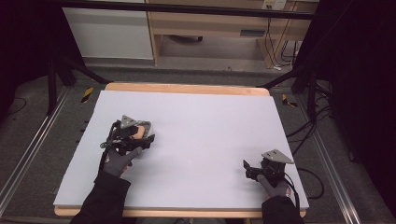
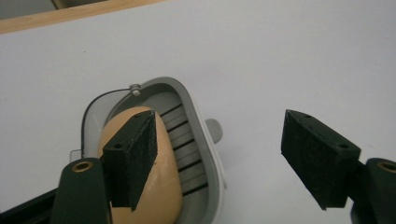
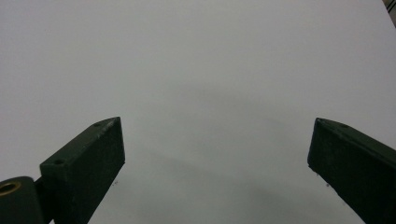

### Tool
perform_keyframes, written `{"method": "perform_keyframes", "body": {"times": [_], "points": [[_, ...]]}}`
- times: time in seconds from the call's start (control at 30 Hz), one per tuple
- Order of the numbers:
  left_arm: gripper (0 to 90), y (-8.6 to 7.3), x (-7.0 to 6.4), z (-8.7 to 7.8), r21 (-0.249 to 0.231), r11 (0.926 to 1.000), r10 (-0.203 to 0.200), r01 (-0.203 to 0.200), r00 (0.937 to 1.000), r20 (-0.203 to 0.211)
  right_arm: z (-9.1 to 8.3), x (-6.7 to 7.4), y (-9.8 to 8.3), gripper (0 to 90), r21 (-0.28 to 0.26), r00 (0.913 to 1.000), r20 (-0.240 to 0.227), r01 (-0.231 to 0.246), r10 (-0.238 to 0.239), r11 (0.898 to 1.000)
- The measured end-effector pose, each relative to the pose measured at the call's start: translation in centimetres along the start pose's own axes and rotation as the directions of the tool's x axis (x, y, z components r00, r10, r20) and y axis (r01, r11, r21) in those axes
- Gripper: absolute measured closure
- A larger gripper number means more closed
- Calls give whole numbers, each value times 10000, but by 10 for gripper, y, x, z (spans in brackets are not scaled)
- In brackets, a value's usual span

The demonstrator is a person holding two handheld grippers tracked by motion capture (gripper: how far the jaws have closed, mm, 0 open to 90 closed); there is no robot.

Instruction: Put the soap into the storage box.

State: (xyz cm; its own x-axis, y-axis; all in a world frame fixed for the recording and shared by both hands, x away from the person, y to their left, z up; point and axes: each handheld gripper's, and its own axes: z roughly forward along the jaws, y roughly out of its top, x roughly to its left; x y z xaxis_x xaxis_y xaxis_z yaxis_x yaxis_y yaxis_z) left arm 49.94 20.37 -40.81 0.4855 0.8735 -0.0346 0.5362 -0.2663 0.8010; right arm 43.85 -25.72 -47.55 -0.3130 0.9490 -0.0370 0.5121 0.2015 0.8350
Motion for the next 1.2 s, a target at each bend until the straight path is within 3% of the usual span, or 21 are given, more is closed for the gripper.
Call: {"method": "perform_keyframes", "body": {"times": [0.03,0.17,0.37,0.73,1.03,1.2], "points": [[270,-2,-1,-4,-94,10000,0,2,9998,215,0,0,0,42,47,9999,-79,-89,90,9999],[271,-7,0,-10,-128,9998,-149,152,9995,275,-1,0,0,42,156,9999,-90,-142,143,9998],[262,-23,3,-23,-165,9995,-262,262,9997,36,-1,-1,0,42,129,10000,41,-83,83,9999],[238,-58,17,-42,261,9993,-274,284,9989,-373,-1,-3,-2,42,269,9997,212,-131,125,9996],[227,-82,36,-52,153,9987,-475,491,9944,-941,-3,-5,-4,41,314,9993,329,-180,169,9993],[228,-92,44,-53,84,9964,-822,838,9892,-1210,-4,-5,-3,42,348,9993,241,-280,272,9990]]}}
